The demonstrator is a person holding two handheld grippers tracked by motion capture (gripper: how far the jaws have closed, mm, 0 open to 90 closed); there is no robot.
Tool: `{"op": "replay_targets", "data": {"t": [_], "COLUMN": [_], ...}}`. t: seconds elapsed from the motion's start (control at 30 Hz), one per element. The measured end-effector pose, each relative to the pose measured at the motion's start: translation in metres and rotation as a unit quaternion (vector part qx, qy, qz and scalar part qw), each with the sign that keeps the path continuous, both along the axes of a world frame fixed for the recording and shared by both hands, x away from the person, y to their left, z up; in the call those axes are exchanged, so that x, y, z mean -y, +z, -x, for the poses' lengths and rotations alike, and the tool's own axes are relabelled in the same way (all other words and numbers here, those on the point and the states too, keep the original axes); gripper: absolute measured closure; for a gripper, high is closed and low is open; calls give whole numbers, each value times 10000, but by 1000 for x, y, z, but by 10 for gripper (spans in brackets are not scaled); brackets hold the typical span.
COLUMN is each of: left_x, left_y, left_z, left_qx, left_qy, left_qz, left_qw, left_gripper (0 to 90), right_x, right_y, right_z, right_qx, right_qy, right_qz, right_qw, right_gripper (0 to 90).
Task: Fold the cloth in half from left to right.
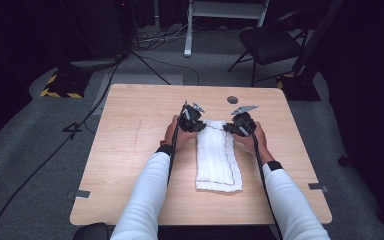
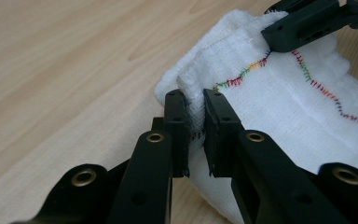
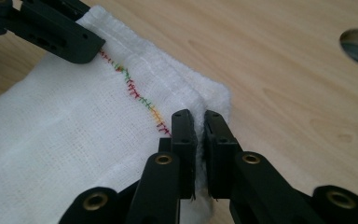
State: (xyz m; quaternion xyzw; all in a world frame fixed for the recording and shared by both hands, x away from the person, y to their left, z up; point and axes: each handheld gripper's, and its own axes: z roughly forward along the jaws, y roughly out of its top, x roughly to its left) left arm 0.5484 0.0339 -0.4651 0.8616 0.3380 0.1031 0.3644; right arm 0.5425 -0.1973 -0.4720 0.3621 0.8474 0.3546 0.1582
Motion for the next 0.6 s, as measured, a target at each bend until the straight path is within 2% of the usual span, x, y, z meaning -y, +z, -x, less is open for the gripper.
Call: {"op": "replay_targets", "data": {"t": [0.1,0.2,0.3,0.37,0.43,0.53,0.6], "left_x": [-1,-1,-2,-4,-6,-10,-14], "left_y": [9,18,24,28,32,38,40], "left_z": [-1,0,2,5,11,25,33], "left_qx": [112,314,386,396,443,558,573], "left_qy": [39,20,-26,-66,-72,-234,-337], "left_qz": [34,34,-18,50,136,116,187], "left_qw": [9999,9995,9992,9992,9989,9981,9976], "left_gripper": [809,809,808,807,806,807,806], "right_x": [1,1,1,1,1,1,2], "right_y": [10,20,27,32,36,41,43], "right_z": [0,2,5,7,11,22,29], "right_qx": [178,388,500,568,602,709,742], "right_qy": [-21,-22,14,31,61,210,319], "right_qz": [-70,-104,-117,-131,-164,-153,-189], "right_qw": [9998,9992,9987,9983,9980,9971,9966], "right_gripper": [848,849,849,850,850,851,851]}}
